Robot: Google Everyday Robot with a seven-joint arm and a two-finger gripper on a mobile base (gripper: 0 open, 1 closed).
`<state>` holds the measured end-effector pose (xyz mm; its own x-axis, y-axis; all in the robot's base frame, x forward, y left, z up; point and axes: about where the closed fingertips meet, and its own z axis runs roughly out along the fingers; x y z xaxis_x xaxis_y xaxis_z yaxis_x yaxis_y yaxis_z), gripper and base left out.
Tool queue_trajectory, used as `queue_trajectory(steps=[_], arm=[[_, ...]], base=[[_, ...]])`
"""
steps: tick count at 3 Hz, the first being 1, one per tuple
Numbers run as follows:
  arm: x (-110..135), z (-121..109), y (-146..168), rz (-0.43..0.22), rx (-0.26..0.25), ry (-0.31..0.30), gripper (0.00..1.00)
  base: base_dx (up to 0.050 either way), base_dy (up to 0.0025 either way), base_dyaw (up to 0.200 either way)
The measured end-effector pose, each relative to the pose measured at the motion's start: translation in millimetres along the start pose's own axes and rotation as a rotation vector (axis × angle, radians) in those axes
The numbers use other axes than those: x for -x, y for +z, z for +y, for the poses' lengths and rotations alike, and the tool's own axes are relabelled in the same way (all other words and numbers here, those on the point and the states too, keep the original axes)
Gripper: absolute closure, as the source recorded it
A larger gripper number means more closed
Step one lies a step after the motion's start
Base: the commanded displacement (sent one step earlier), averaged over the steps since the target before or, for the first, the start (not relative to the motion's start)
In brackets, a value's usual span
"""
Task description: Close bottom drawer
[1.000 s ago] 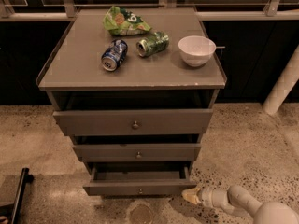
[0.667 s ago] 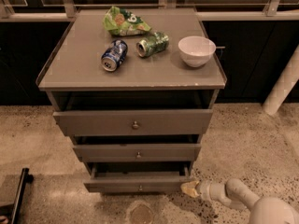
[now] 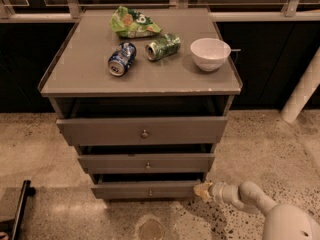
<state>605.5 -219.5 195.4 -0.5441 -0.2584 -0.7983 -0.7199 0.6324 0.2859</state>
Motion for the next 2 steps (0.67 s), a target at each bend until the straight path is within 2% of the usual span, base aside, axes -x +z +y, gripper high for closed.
queue_trajectory(steps=[1,2], arm=[[0,0,0,0.000,0.000,0.000,1.00],[13,-18,2,-0.012,-0.053,-0.014,1.00]], base=[[0.000,0.00000,0.000],[0.000,0.00000,0.000]])
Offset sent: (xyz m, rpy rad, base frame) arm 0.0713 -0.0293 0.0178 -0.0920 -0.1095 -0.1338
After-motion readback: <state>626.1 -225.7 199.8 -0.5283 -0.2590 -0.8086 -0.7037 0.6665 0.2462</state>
